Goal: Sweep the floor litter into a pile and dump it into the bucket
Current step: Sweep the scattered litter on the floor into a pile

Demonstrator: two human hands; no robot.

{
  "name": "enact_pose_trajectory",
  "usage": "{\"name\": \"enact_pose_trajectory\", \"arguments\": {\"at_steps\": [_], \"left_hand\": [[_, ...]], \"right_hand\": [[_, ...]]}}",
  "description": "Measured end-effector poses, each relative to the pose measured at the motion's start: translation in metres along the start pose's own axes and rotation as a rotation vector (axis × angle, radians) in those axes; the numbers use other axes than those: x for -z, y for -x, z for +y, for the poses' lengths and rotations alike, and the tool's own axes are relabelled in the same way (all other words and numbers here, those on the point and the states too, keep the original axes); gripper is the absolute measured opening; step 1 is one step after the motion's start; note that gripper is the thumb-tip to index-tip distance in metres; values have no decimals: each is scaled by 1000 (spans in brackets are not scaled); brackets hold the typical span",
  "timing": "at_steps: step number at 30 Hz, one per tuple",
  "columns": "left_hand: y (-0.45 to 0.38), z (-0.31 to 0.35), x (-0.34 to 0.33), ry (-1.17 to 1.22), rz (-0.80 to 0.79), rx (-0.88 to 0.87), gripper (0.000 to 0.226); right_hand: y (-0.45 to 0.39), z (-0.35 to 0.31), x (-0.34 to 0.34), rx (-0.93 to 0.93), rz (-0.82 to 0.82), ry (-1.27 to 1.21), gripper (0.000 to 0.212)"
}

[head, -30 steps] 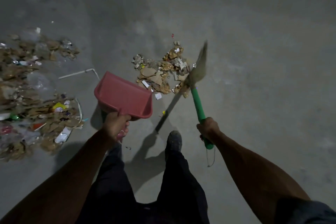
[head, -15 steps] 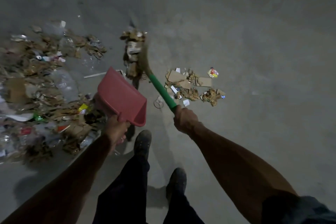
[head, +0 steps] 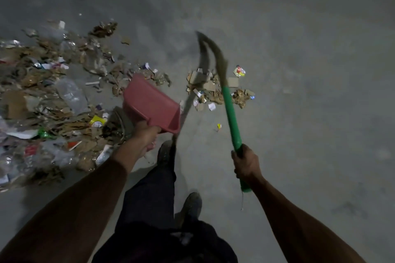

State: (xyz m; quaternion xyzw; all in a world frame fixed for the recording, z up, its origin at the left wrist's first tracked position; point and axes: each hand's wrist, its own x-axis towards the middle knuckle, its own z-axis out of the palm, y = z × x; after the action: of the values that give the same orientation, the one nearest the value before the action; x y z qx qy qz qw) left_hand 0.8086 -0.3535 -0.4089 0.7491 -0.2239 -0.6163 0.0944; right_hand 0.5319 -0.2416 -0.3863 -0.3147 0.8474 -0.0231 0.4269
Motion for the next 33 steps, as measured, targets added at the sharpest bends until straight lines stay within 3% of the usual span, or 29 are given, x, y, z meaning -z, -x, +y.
{"name": "enact_pose_trajectory", "arguments": {"at_steps": [4, 8, 11, 17, 21, 24, 28, 33], "left_hand": [[8, 4, -21, -23, -46, -20, 26], [17, 7, -33, -38, -77, -45, 9], [20, 5, -33, -46, -79, -58, 3], [9, -10, -19, -94, -13, -84, 4], [3, -22, -6, -130, 31, -80, 13], [6, -29, -1, -134, 49, -55, 18], [20, -32, -1, -140, 41, -60, 20], [52, -33, -12, -135, -12, -93, 14]], "right_hand": [[6, 39, 19, -199, 77, -174, 24], [-16, 52, 32, -341, 76, -286, 32], [-37, 38, 35, -355, 18, -210, 36], [-56, -21, -3, -92, -154, 195, 19], [-45, -54, -26, 138, -278, 386, 23], [-28, -54, -23, 273, -281, 462, 22], [7, -21, -11, 305, -235, 289, 15], [55, 29, -11, 82, -102, -160, 18]]}}
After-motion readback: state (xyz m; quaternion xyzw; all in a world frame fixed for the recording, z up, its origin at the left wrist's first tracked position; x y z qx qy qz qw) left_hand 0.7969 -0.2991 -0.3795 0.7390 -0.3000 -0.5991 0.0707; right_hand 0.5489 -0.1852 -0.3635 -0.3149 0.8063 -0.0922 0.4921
